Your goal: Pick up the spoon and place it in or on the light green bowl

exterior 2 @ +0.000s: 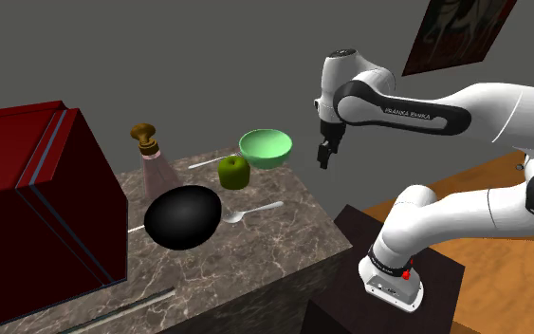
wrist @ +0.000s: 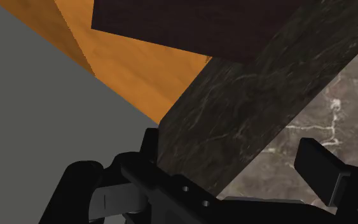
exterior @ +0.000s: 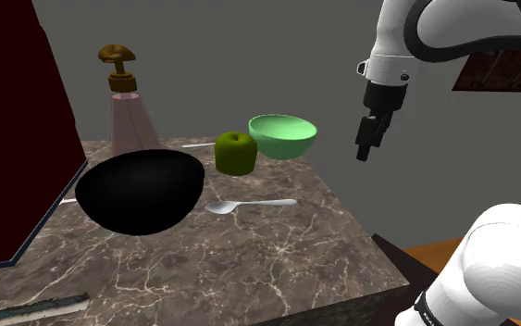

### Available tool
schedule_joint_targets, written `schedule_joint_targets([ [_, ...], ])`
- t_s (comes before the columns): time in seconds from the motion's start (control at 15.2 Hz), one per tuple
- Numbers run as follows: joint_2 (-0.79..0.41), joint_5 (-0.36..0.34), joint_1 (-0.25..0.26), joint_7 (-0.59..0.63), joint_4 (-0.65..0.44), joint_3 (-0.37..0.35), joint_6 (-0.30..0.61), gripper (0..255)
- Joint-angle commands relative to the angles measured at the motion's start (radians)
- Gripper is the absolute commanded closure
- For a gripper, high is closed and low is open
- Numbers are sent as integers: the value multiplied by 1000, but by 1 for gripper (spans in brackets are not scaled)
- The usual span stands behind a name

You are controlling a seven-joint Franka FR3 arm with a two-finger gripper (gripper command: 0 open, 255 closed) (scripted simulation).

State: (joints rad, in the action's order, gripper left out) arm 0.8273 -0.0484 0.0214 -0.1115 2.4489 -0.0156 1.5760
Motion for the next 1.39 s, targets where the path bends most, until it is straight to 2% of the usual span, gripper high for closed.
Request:
schedule_joint_targets([
  [0.0, 0, 0, 0, 0, 0, 0, 0, 0],
  [0.66, -312, 12, 137, -65, -185, -158, 76, 0],
  [1.32, -600, -43, 246, -110, -394, -323, 92, 0],
])
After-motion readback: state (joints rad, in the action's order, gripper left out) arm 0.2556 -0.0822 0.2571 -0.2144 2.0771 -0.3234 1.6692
